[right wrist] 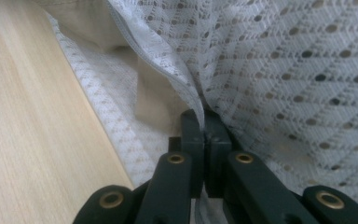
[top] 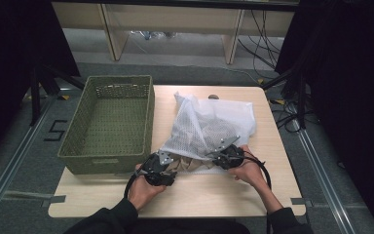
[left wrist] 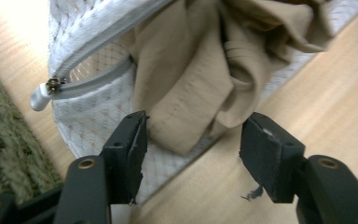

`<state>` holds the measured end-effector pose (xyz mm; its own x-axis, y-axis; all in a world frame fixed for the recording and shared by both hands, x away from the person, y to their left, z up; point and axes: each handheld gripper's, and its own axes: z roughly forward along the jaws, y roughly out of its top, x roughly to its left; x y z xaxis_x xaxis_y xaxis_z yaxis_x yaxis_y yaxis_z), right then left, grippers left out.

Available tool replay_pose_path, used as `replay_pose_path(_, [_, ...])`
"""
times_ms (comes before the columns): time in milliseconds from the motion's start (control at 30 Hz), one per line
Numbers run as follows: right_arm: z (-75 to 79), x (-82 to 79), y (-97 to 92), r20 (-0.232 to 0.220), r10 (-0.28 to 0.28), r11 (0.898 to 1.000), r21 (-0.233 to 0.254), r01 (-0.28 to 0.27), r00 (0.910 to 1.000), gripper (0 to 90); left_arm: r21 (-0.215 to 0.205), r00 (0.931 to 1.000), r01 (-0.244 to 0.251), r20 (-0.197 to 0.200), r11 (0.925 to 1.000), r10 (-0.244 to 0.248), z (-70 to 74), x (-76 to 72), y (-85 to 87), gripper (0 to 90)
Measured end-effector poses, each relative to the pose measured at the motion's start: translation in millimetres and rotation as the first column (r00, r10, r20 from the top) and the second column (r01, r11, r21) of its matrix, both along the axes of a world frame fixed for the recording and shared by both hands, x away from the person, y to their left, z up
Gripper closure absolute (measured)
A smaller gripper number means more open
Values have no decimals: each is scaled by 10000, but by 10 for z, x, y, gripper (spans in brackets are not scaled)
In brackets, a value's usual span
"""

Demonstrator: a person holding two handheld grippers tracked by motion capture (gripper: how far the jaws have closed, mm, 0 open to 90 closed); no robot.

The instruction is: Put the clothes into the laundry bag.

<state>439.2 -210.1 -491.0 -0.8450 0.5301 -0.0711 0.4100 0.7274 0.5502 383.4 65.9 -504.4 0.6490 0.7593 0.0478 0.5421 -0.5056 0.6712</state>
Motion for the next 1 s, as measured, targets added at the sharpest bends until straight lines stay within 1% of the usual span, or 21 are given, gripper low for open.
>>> replay_pose_path(33, [-1, -7, -4, 20, -21, 10000, 50, 21, 10000, 900, 7, 9999, 124, 18, 9999, -124, -8, 16, -13, 462])
replay_pose_path(67, [12, -9, -16, 22, -2, 10000, 34, 2, 10000, 900, -187, 9997, 203, 103, 9996, -201, -25, 31, -45, 490])
replay_pose_path(133, [48, -45, -5, 143, 150, 9999, -22, -150, 9998, 900, -380, 9953, 950, 227, 9948, -942, -9, 76, -111, 664])
replay_pose_path(200, [98, -79, 15, 176, 590, 9982, 111, -592, 9981, 900, -562, 9925, 1182, 383, 9914, -1161, 6, 107, -212, 753])
replay_pose_path(233, [131, -119, 34, 189, 608, 9979, 207, -612, 9980, 900, -553, 9902, 1342, 456, 9894, -1317, 23, 120, -273, 795])
replay_pose_path(300, [212, -174, 64, 177, 1173, 9921, 435, -1180, 9929, 900, -1253, 9924, 1166, 548, 9852, -1105, 23, 155, -439, 832])
replay_pose_path(367, [298, -248, 87, 358, 1249, 9900, 608, -1269, 9915, 900, -1414, 9903, 1308, 655, 9813, -1226, 26, 189, -553, 847])
replay_pose_path(400, [312, -256, 97, 414, 1404, 9876, 649, -1428, 9892, 900, -1693, 9921, 1149, 693, 9788, -1045, 13, 205, -625, 847])
replay_pose_path(433, [320, -261, 101, 415, 1439, 9870, 669, -1464, 9887, 900, -1686, 9919, 1199, 615, 9784, -1110, 5, 234, -664, 845])
replay_pose_path(500, [291, -255, 103, 295, 1397, 9883, 574, -1412, 9898, 900, -2082, 9933, 1109, 564, 9718, -1013, -31, 247, -728, 823])
replay_pose_path(533, [263, -252, 95, 189, 1220, 9906, 606, -1230, 9923, 900, -2206, 9925, 1204, 467, 9679, -1128, -38, 244, -726, 804])
replay_pose_path(567, [230, -240, 91, 169, 1255, 9902, 592, -1263, 9919, 900, -1964, 9915, 1291, 394, 9720, -1237, -30, 241, -681, 778])
replay_pose_path(600, [199, -237, 83, -38, 1157, 9916, 581, -1153, 9933, 900, -2037, 9920, 1258, 344, 9709, -1213, -27, 214, -663, 735])
replay_pose_path(633, [183, -229, 81, 31, 1179, 9914, 561, -1178, 9930, 900, -1837, 9900, 1408, 239, 9728, -1388, -16, 205, -626, 680])
replay_pose_path(667, [172, -221, 79, 37, 1198, 9911, 583, -1198, 9928, 900, -1866, 9893, 1455, 134, 9716, -1456, -10, 166, -601, 625])
replay_pose_path(700, [162, -220, 83, -3, 1084, 9924, 581, -1082, 9941, 900, -1604, 9854, 1687, 33, 9725, -1703, 7, 132, -544, 559])
replay_pose_path(733, [152, -213, 92, -26, 1063, 9931, 504, -1060, 9943, 900, -1531, 9857, 1677, 85, 9739, -1684, 28, 83, -492, 509])
replay_pose_path(767, [145, -209, 99, -43, 1028, 9934, 518, -1024, 9947, 900, -1269, 9857, 1686, 153, 9775, -1680, 40, 56, -427, 484])
replay_pose_path(867, [126, -199, 123, 62, 1040, 9938, 382, -1042, 9946, 900, -945, 9883, 1523, 71, 9838, -1523, 69, -18, -267, 414])
replay_pose_path(900, [122, -196, 127, 70, 1025, 9941, 359, -1027, 9947, 900, -704, 9901, 1406, 51, 9876, -1406, 69, -24, -207, 406])
replay_pose_path(1000, [112, -180, 137, 31, 967, 9946, 366, -968, 9953, 900, -661, 9934, 1125, -132, 9915, -1136, 20, 1, -103, 414])
